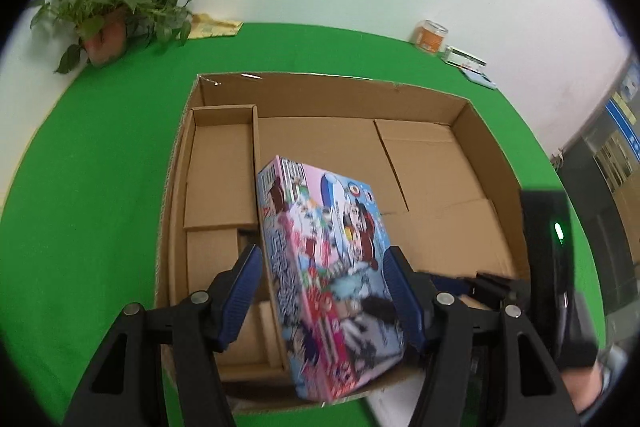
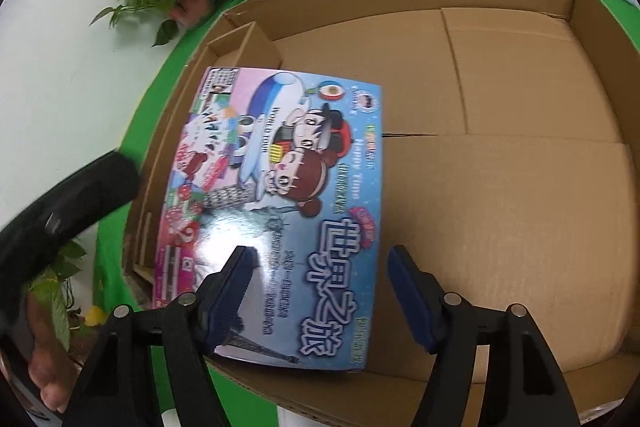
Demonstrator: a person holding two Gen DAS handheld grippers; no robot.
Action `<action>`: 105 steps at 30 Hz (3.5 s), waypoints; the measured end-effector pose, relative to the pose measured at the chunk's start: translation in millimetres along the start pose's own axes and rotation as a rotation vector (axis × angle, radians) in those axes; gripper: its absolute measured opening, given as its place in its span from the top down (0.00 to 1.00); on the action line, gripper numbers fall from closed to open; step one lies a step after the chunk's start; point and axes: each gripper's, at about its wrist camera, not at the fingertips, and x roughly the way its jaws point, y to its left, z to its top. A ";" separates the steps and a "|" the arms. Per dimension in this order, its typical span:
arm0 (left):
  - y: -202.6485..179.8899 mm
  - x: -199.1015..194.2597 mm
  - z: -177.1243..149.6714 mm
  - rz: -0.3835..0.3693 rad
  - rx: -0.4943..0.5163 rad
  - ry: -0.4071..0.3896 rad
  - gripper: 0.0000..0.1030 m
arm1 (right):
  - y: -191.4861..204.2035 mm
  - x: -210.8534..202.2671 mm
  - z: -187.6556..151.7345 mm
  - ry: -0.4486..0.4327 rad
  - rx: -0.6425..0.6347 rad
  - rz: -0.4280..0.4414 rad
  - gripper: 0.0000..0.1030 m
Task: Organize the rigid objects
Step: 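Lower the game box flat into the box and open both grippers, then grasp the silver metal cylinder with both grippers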
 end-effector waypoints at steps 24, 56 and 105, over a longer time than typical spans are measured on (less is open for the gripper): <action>-16.5 -29.1 -38.4 -0.039 0.077 -0.103 0.53 | 7.7 -30.2 -30.4 -0.080 -0.166 -0.117 0.28; -69.8 -103.8 -202.1 -0.170 -0.103 -0.102 0.01 | -64.7 -137.6 -271.9 -0.251 -0.255 -0.274 0.23; -126.8 -6.3 -229.2 -0.367 -0.099 0.356 0.21 | -33.5 -119.8 -337.4 0.064 -0.060 0.174 0.18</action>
